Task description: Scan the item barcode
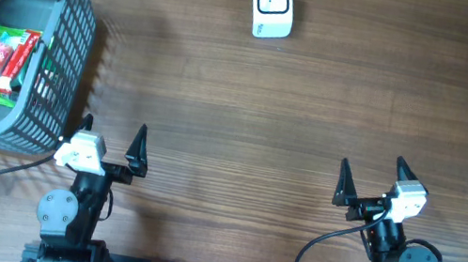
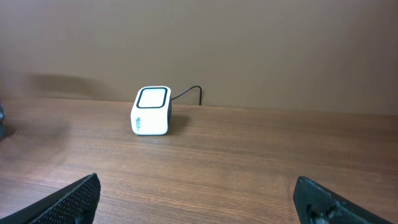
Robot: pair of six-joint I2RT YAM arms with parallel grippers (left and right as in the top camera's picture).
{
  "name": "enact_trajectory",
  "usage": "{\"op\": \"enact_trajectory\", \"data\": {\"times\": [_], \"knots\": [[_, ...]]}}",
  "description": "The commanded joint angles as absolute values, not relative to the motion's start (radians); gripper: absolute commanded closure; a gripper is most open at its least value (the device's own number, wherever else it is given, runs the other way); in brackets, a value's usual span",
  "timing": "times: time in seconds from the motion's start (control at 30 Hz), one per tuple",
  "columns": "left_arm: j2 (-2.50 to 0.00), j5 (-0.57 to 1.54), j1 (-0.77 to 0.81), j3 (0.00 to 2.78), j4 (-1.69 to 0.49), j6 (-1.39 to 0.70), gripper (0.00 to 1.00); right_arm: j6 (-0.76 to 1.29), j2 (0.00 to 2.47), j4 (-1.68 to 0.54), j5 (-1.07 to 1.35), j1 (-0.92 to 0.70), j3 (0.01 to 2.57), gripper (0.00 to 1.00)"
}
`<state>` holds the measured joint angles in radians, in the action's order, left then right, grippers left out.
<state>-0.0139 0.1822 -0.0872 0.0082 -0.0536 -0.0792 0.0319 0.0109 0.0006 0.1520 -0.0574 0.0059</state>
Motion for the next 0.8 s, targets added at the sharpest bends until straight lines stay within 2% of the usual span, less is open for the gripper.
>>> {"op": "enact_trajectory", "data": {"times": [0.0,0.77], "knots": [[-0.007,0.205,-0.092,0.006,-0.06,-0.06,0.0,0.027,0.007,0.01,0.142,-0.06,0.005,0.0],[-0.007,0.22,-0.092,0.006,-0.057,-0.06,0.0,0.027,0.007,0.01,0.142,-0.06,0.005,0.0]]}}
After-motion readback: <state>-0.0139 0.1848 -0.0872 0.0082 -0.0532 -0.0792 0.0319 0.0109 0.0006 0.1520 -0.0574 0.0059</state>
